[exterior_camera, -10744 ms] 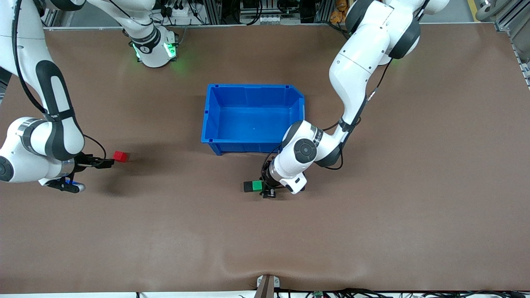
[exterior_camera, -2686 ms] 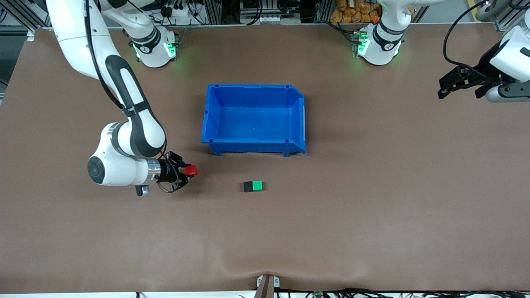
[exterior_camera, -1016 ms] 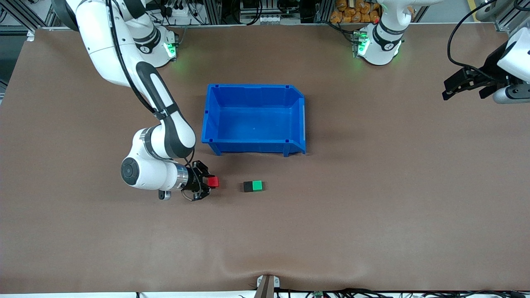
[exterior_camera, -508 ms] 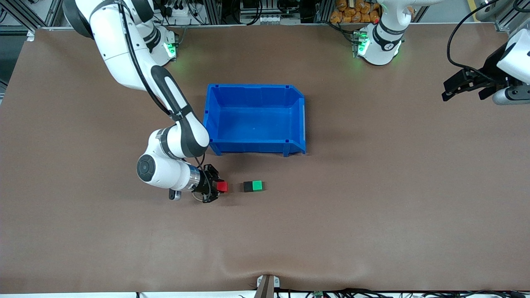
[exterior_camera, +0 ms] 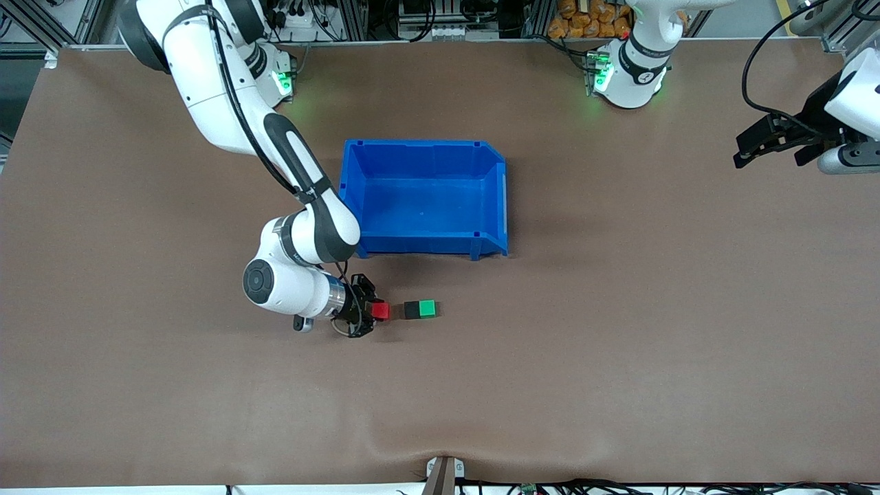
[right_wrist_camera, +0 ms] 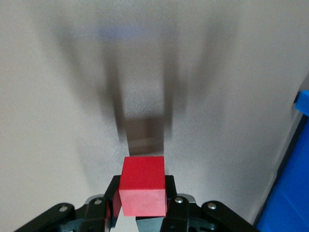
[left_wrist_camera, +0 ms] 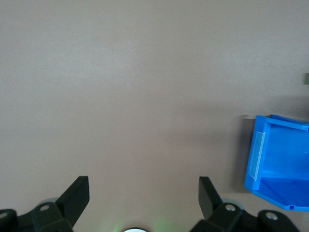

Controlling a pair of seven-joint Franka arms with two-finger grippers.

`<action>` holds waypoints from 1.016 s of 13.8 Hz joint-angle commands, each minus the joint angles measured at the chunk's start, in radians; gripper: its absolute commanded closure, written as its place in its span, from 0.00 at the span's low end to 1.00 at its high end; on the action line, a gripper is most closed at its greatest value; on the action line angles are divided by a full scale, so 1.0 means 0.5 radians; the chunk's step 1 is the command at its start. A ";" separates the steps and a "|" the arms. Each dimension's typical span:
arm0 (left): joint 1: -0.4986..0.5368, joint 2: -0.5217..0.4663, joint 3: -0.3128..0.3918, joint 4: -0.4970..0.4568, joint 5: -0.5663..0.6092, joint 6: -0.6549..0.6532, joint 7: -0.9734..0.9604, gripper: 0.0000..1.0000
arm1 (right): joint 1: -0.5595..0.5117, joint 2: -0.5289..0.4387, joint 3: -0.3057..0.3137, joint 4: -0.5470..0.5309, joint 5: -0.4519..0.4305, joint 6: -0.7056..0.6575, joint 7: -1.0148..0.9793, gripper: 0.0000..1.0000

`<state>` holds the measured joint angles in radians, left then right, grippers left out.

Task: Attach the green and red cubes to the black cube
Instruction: 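Press the red cube against the black cube with the right gripper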

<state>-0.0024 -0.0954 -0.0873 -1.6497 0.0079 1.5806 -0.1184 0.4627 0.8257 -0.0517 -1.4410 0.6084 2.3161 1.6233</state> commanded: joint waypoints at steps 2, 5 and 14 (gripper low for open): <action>0.014 0.010 -0.006 0.029 -0.031 0.011 0.031 0.00 | 0.047 0.060 -0.013 0.078 0.041 0.037 0.100 1.00; 0.017 0.019 -0.003 0.032 -0.031 0.011 0.031 0.00 | 0.069 0.079 -0.013 0.087 0.038 0.040 0.101 1.00; 0.014 0.019 -0.006 0.035 -0.031 0.011 0.031 0.00 | 0.096 0.119 -0.013 0.102 0.038 0.105 0.104 1.00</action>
<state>-0.0022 -0.0952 -0.0871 -1.6496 0.0079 1.5851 -0.1184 0.4996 0.8650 -0.0516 -1.4218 0.6088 2.3606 1.6601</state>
